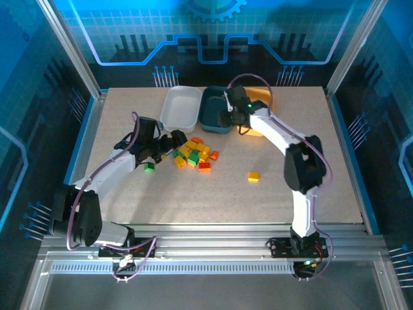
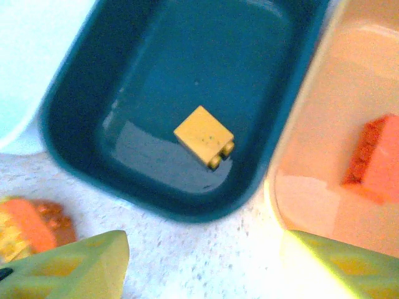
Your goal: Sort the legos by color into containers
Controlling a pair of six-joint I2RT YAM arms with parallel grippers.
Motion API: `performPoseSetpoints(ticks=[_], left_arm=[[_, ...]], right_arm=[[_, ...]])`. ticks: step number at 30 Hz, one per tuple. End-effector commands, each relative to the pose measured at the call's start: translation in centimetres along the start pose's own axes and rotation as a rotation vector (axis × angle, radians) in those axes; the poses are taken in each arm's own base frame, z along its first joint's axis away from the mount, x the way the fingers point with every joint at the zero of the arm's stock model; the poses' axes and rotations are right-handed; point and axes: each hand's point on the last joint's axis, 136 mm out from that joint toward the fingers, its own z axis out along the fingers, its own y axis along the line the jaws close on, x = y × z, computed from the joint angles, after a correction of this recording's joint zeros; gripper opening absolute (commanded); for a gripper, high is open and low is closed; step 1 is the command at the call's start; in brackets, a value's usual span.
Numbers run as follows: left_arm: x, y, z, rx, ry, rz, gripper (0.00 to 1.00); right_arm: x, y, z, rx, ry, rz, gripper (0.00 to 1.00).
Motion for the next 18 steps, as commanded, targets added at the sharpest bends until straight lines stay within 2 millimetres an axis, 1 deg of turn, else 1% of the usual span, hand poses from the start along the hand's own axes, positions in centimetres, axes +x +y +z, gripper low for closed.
performPoseSetpoints(ticks=[1, 3, 4, 5, 6, 9, 12, 15, 18], left_arm=[[1.1, 4.0, -0.3, -0.168, 0.006, -0.013, 0.94], [1.0, 5.1, -0.2, -0.223, -0.004, -0.011, 0.92], [0.8, 5.6, -0.1, -0.25, -0.008, -0.015, 0.89], [0.6, 5.9, 0.0, -0.274, -0.012, -0.013, 0.87], [0.3, 6.5, 0.0, -0.304, -0.015, -0.018, 0.85], [-0.2, 8.7, -0.8, -0.407, -0.054, -0.043, 0.81], [-0.3, 10.6, -2.0, -0.472, -0.096, -0.061, 0.84], [-0.3, 12.6, -2.4, -0.515, -0.08, -0.094, 0.87], [-0.5, 13.5, -2.0, -0.533, -0.058, -0.08, 0.87]], right_arm=[[2.7, 0.6, -2.5, -0.027, -0.038, 0.072, 0.66], [5.9, 0.3, -3.0, -0.031, -0.009, 0.099, 0.66], [7.0, 0.1, -3.3, -0.033, 0.001, 0.111, 0.66], [8.7, 0.0, -3.2, -0.037, 0.027, 0.119, 0.65], [10.0, -0.2, -3.3, -0.041, 0.044, 0.124, 0.65], [13.0, -0.8, -3.5, -0.02, 0.09, 0.111, 0.65], [14.4, -1.4, -3.9, -0.006, 0.104, 0.102, 0.65], [14.6, -1.5, -4.2, -0.011, 0.097, 0.095, 0.65], [14.4, -1.1, -4.3, -0.03, 0.098, 0.09, 0.65]])
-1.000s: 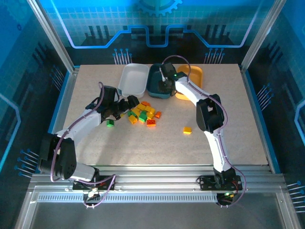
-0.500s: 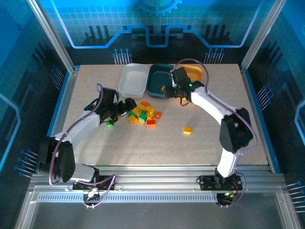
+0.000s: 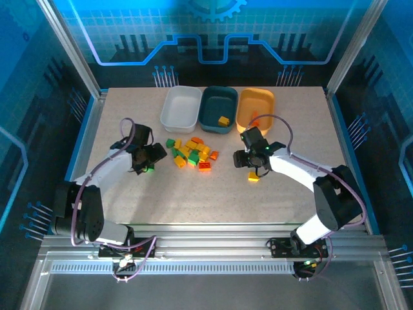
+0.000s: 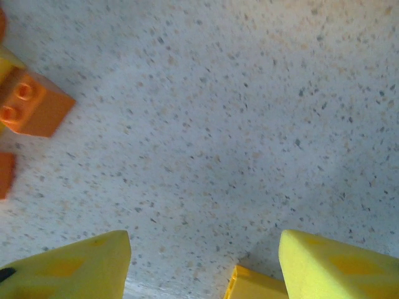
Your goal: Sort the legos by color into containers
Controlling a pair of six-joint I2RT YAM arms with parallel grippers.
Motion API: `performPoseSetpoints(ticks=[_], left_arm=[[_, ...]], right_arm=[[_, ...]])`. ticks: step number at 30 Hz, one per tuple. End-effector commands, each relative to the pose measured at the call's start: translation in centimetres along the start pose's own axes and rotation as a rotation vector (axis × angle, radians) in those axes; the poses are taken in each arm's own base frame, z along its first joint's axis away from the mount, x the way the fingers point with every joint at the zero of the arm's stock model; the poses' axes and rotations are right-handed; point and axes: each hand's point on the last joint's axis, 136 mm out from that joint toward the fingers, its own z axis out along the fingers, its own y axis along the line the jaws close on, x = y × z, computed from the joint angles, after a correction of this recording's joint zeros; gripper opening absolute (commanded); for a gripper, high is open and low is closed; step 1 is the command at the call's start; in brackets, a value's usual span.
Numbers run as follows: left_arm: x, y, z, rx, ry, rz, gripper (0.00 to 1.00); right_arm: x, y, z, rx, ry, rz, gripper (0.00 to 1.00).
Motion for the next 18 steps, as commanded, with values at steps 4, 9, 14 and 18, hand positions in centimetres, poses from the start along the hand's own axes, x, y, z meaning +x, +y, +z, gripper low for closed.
performPoseSetpoints(ticks=[4, 9, 14, 18], left_arm=[[0.3, 2.4, 2.3, -0.101, 0.031, 0.06, 0.84], [-0.1, 3.8, 4.3, -0.138, 0.054, 0.046, 0.79], [-0.5, 4.3, 5.2, -0.151, 0.057, 0.051, 0.73], [-0.6, 4.2, 5.9, -0.151, 0.067, 0.066, 0.68]], right_arm=[[-1.3, 0.9, -1.3, -0.034, -0.061, 0.001, 0.65], [-0.9, 0.5, -1.7, -0.028, -0.068, -0.004, 0.66], [-0.7, 0.4, -1.7, -0.031, -0.063, -0.003, 0.65], [-0.8, 0.5, -1.9, -0.03, -0.065, -0.003, 0.65]])
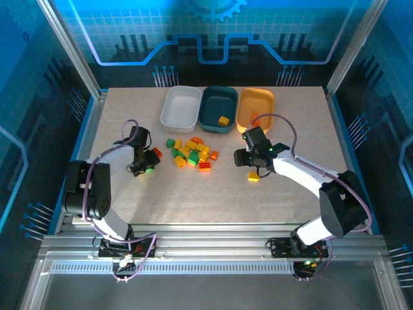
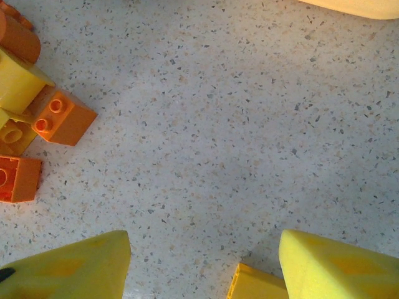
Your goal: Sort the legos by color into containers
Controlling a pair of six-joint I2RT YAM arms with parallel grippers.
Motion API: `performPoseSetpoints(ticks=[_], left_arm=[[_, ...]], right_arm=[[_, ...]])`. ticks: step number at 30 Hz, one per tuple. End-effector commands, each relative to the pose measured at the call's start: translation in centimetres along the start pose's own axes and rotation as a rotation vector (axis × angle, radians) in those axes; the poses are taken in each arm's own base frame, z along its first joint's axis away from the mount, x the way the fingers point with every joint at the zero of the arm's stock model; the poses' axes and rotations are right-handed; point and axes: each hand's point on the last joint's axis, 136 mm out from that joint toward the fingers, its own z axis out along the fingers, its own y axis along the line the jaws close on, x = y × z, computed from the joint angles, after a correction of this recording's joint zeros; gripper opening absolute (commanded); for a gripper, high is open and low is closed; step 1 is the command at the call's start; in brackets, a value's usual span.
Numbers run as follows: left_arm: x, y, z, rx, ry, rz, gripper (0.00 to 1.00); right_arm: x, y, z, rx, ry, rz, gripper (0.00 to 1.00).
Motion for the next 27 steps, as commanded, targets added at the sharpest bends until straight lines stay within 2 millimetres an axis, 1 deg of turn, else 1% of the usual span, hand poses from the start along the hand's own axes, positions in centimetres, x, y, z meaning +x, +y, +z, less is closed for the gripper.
performPoseSetpoints(ticks=[1, 3, 4, 6, 10, 13, 17, 27], left_arm=[[-0.2, 0.3, 0.9, -0.017, 0.004, 0.03, 0.66], [-0.2, 0.2, 1.3, -0.017, 0.007, 0.032, 0.56], [-0.2, 0.2, 1.4, -0.017, 0.009, 0.03, 0.53], [-0.2, 0.0, 1.6, -0.012, 0.016, 0.03, 0.51], [0.0, -0.3, 1.2, 0.012, 0.019, 0.022, 0.46], [0.2, -0.4, 0.9, 0.023, 0.021, 0.016, 0.45], [0.2, -0.4, -0.1, 0.038, 0.007, 0.013, 0.44], [0.5, -1.7, -2.6, 0.097, -0.013, 0.033, 0.44]], right_arm=[[-0.5, 0.4, -0.7, -0.011, -0.024, -0.007, 0.65], [-0.6, 0.4, -1.0, -0.013, -0.033, -0.011, 0.65], [-0.7, 0.4, -1.1, -0.012, -0.037, -0.01, 0.65], [-0.8, 0.3, -1.2, -0.011, -0.04, -0.01, 0.65], [-0.9, 0.6, -1.2, -0.022, -0.042, -0.005, 0.65], [-1.0, 0.6, -1.1, -0.021, -0.044, -0.005, 0.64], [-1.1, 0.6, -1.1, -0.023, -0.046, -0.008, 0.64], [-1.6, -0.2, -1.6, -0.01, -0.064, 0.008, 0.64]])
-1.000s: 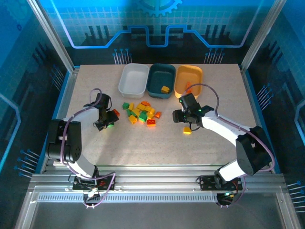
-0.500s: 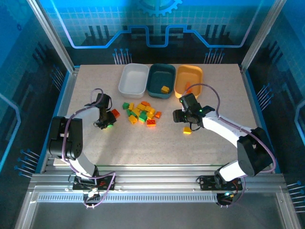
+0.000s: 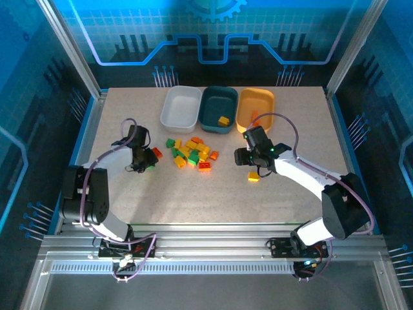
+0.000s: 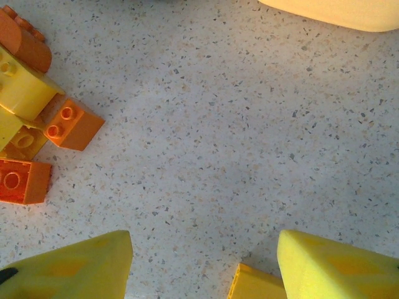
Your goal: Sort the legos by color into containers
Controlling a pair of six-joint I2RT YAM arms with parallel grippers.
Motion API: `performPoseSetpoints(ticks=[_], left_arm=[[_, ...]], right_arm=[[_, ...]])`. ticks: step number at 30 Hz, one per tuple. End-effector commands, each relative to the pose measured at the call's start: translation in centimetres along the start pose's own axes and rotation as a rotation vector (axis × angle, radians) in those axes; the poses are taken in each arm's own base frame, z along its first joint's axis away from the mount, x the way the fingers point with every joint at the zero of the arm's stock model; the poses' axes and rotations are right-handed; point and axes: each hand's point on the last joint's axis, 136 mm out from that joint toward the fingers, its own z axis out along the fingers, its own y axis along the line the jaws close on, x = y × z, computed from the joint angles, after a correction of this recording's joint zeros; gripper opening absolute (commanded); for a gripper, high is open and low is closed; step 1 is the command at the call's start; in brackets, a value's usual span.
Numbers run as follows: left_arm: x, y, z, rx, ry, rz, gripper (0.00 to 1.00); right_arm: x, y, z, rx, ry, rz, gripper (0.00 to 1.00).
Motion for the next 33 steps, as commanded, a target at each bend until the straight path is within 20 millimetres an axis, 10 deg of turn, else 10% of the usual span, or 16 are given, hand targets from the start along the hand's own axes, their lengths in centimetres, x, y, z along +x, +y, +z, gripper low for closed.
performPoseSetpoints(ticks=[1, 16, 33], left_arm=[[1.0, -0.7, -0.9, 0.03, 0.02, 0.017, 0.44], [0.0, -7.5, -4.5, 0.173, -0.014, 0.093, 0.45], [-10.7, -19.1, -2.9, 0.268, -0.05, 0.19, 0.45]], right_arm=[[-1.1, -0.3, -0.9, -0.002, -0.041, 0.008, 0.64], [-2.2, -1.8, -2.1, 0.022, -0.068, 0.05, 0.63], [-1.2, -8.9, -2.3, 0.121, -0.075, 0.31, 0.64]])
